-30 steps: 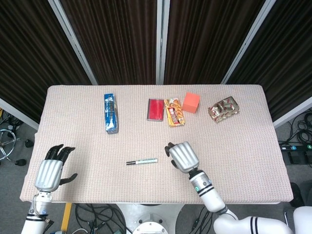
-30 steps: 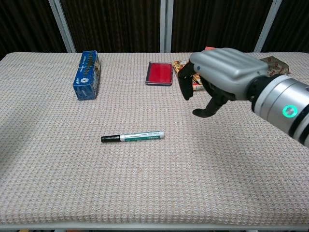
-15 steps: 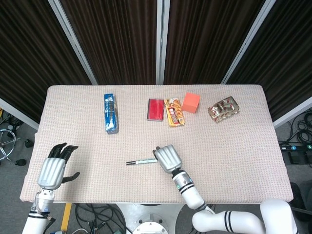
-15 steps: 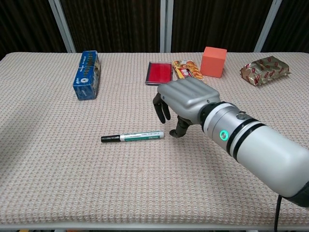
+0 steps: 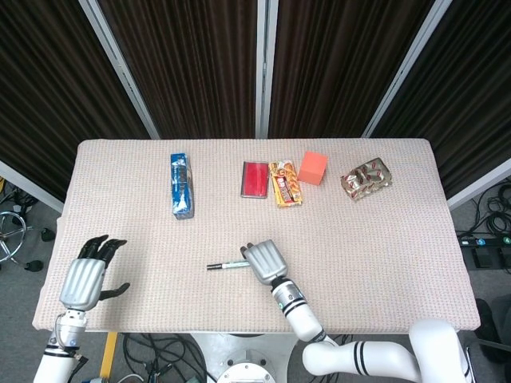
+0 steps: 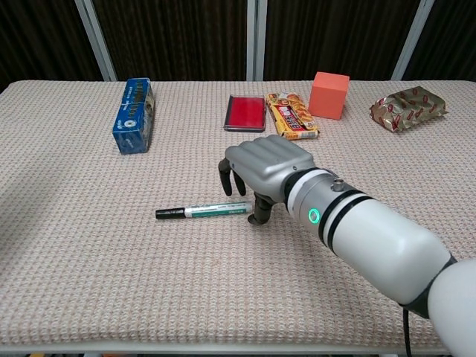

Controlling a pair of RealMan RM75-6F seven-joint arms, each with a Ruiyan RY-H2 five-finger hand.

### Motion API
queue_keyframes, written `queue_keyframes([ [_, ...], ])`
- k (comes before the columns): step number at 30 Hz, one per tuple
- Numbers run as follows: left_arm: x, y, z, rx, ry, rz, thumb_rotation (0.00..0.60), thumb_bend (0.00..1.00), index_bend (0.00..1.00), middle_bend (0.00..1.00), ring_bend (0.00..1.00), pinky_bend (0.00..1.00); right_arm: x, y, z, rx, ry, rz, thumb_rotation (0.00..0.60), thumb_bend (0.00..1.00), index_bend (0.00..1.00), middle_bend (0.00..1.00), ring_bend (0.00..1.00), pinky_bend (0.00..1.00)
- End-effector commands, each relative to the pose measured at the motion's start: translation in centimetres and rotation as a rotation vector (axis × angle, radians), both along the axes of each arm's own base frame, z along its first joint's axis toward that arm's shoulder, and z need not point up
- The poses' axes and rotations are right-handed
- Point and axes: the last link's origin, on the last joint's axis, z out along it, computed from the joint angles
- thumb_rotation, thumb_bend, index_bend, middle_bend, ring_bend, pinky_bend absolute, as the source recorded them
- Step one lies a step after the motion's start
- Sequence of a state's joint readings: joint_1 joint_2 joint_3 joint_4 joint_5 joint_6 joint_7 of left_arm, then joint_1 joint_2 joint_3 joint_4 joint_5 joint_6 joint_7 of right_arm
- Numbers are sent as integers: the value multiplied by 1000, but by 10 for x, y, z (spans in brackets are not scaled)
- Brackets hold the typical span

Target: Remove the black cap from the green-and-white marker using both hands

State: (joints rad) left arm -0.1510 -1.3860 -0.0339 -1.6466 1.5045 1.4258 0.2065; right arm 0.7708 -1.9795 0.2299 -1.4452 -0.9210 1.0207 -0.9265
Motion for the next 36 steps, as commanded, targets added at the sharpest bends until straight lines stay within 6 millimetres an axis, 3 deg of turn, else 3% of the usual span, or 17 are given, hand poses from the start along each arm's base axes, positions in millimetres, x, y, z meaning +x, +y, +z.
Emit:
queue_keyframes([
  [1, -2, -1, 0, -3, -1, 4, 600, 22, 204, 226, 112, 136, 4, -1, -4, 1, 2, 1, 600, 106, 423, 436, 605, 828],
  [12, -9, -4, 0, -21, -3, 12, 600, 22, 205, 226, 112, 136, 14, -5, -15, -18, 8, -5, 600, 121, 423, 453, 597, 828],
  [36, -13, -5, -5, -46, 1, 17, 600, 23, 205, 226, 112, 135, 17, -3, -30, -43, 62, -26, 600, 160, 536, 524, 613, 829],
])
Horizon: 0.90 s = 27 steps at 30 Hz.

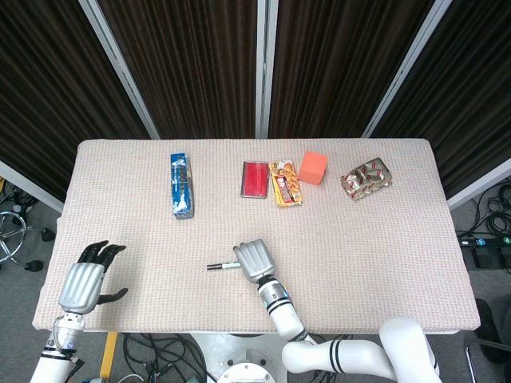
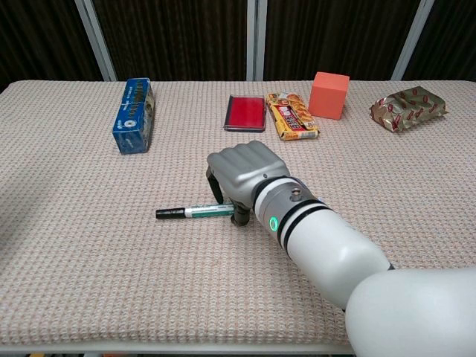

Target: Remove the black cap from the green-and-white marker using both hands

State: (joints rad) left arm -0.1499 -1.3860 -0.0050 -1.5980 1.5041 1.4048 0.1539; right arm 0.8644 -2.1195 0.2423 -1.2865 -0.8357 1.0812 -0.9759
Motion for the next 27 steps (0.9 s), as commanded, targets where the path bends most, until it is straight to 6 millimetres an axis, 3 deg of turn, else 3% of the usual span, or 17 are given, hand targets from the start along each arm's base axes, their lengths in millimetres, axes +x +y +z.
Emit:
queue_keyframes([
  [1, 0, 0, 0, -1, -1, 0, 600, 23, 205, 226, 112, 135, 0, 0, -1, 1, 8, -6, 600, 168, 545, 530, 614, 829],
  [10, 1, 1, -2, -8, -6, 0, 600, 23, 205, 226, 112, 135, 0, -2, 2, -21, 10, -12, 600, 241, 605, 576, 638, 833],
  [18, 3, 8, -4, -7, -21, 3, 600, 22, 205, 226, 112, 135, -2, -19, 30, -136, -53, -34, 600, 255, 631, 596, 644, 835],
  [27, 26, 44, -3, 77, 11, -19, 600, 64, 237, 241, 112, 169, 4, -51, 60, -280, -93, -59, 600, 260, 634, 598, 656, 835],
])
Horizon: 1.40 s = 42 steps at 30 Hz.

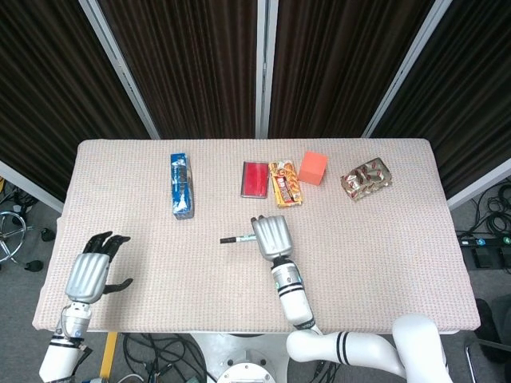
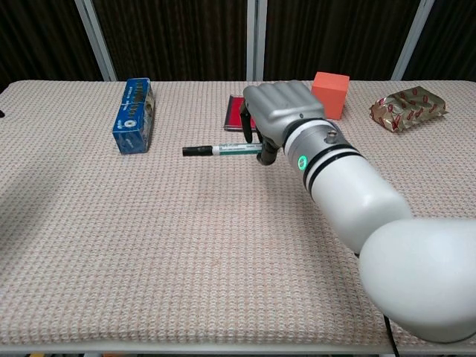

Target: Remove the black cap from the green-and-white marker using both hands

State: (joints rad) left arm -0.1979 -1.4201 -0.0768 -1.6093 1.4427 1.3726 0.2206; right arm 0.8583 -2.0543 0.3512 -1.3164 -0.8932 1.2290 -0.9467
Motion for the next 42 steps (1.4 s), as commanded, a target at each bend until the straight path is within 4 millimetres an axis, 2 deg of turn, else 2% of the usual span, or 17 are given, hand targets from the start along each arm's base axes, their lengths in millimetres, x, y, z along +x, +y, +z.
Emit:
queue_keyframes([
  [1, 17, 22, 1, 50, 3, -24, 600, 79, 238, 247, 113, 173, 7, -13, 9, -45, -13, 4, 600, 260, 634, 598, 656, 835],
  [8, 48, 68, -5, 145, 10, -33, 600, 132, 258, 270, 142, 183, 31, -32, 14, -105, -65, 24, 600, 265, 634, 598, 656, 842],
  [15, 62, 92, -24, 127, 24, -50, 600, 135, 278, 291, 184, 228, 49, -49, 15, -138, -132, 27, 600, 270, 635, 598, 656, 842],
  [23, 80, 126, -45, 121, 38, -129, 600, 137, 349, 369, 245, 287, 63, -59, 10, -168, -134, 34, 600, 271, 635, 598, 656, 842],
  [29, 96, 150, -46, 163, 37, -127, 600, 174, 364, 394, 270, 298, 79, -61, -1, -168, -105, 54, 600, 270, 635, 598, 656, 842],
  [33, 101, 157, -47, 168, 53, -130, 600, 189, 378, 409, 294, 320, 87, -59, -6, -171, -108, 64, 600, 271, 635, 598, 656, 842],
  [42, 101, 155, -50, 163, 31, -122, 600, 204, 421, 450, 343, 365, 93, -58, -12, -176, -99, 65, 600, 273, 635, 598, 655, 842],
])
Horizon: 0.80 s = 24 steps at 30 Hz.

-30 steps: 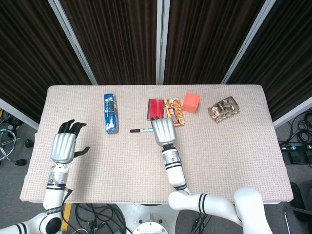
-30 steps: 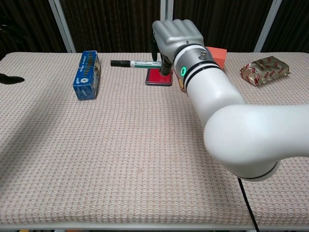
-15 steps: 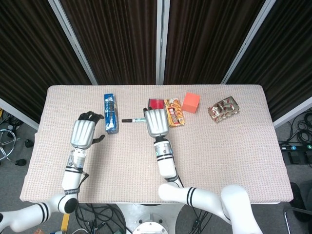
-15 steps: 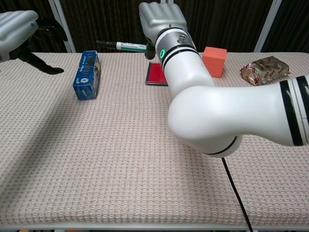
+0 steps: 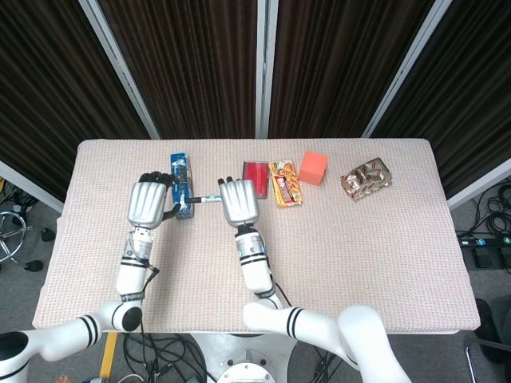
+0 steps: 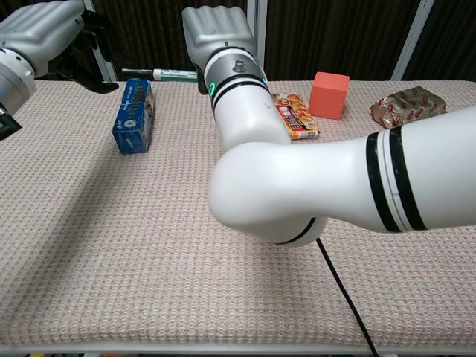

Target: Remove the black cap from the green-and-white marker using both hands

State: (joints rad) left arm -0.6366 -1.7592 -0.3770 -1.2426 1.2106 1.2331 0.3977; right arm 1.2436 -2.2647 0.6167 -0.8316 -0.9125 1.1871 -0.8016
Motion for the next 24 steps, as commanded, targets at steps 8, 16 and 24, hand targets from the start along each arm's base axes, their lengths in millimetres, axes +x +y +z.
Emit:
queue_keyframes([
  [8, 7, -3, -4, -23, -41, -3, 600, 218, 454, 482, 376, 391, 5, -2, -2, 4, 5, 5, 600, 272, 635, 598, 655, 842],
  [16, 18, -1, -11, -34, -53, 0, 600, 233, 470, 498, 393, 411, 10, -2, -3, 3, 6, 9, 600, 274, 635, 598, 655, 842],
  [24, 21, -11, -13, -37, -80, -6, 600, 255, 493, 522, 421, 437, 9, -3, -4, 5, 2, -1, 600, 274, 635, 598, 655, 842],
])
